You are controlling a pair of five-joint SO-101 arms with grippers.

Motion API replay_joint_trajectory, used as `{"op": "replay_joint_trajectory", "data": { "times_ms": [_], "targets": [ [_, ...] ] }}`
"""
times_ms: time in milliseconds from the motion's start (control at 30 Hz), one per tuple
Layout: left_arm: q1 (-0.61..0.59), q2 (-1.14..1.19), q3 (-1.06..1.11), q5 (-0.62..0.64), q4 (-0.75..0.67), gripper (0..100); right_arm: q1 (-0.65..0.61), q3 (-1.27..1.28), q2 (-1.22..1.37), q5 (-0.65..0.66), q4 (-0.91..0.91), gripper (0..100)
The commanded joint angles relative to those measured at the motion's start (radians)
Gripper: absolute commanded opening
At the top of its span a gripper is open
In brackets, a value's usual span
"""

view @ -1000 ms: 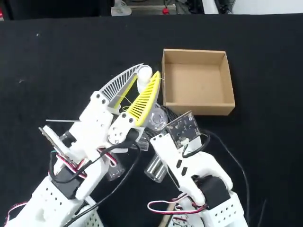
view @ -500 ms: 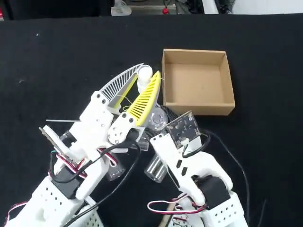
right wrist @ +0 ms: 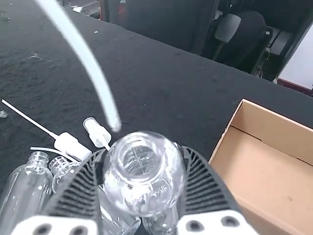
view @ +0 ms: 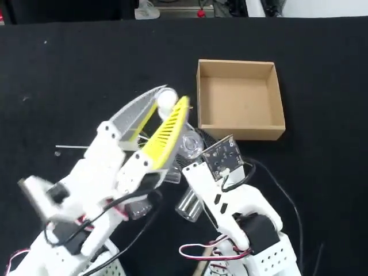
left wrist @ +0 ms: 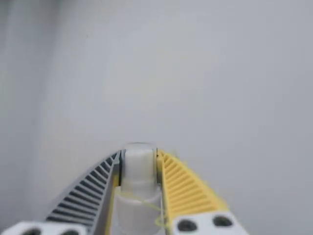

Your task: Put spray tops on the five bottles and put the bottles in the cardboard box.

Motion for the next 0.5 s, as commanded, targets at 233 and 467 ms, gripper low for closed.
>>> {"op": "replay_joint_trajectory", "data": {
  "times_ms": [233, 467],
  "targets": [
    [0.016, -0.012, -0.041, -0.002, 0.026, 3, -0.011, -0.005, -0.018, 0.002, -0.037, 1.1],
    [0.018, 0.141, -0.053, -0.002, -0.005, 3, -0.011, -0.005, -0.018, 0.002, -0.037, 1.1]
  ]
}}
